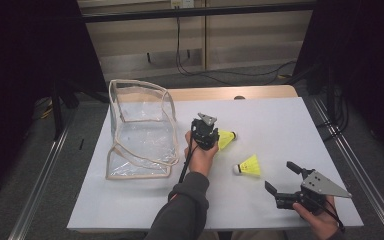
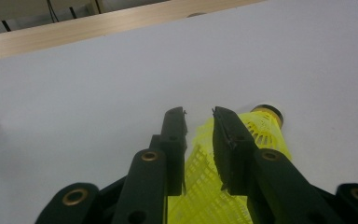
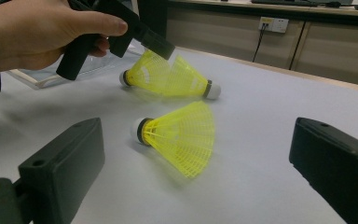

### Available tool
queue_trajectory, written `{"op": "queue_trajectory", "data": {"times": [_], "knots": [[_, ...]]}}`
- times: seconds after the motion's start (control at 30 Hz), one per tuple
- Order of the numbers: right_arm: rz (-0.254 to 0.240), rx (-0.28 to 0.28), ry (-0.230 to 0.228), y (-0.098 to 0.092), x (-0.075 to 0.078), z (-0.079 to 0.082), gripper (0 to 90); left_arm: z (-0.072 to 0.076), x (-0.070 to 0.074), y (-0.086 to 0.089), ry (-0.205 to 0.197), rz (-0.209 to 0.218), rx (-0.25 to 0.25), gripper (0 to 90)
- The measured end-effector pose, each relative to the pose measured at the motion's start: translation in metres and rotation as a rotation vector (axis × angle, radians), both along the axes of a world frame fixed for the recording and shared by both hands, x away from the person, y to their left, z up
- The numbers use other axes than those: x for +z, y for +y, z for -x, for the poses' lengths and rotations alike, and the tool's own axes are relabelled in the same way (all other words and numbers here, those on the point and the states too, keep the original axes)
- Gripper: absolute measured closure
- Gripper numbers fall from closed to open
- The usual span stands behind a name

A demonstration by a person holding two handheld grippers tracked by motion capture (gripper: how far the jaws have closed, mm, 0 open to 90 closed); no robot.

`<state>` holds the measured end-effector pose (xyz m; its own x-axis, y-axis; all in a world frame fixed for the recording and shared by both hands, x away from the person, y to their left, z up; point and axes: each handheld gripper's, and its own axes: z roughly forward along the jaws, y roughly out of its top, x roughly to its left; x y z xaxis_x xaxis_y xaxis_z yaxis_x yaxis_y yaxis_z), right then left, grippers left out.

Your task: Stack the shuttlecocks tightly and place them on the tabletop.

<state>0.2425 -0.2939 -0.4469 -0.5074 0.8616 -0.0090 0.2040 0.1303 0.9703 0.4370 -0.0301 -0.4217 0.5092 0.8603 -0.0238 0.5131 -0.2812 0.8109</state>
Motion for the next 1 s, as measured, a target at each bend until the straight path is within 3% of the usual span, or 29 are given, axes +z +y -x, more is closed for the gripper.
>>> {"op": "queue_trajectory", "data": {"times": [0.57,0.77,1.0], "knots": [[0.005,0.001,0.001,0.0,0.0,0.0,2.8,-0.001,0.003,0.002,-0.006,0.031,0.005,68.4],[0.002,0.004,0.001,0.0,0.0,0.0,2.8,0.001,0.003,0.004,0.009,0.025,-0.008,67.9],[0.001,0.0,0.001,-0.001,0.0,0.0,2.8,0.013,0.008,0.011,0.041,0.052,-0.04,63.6]]}}
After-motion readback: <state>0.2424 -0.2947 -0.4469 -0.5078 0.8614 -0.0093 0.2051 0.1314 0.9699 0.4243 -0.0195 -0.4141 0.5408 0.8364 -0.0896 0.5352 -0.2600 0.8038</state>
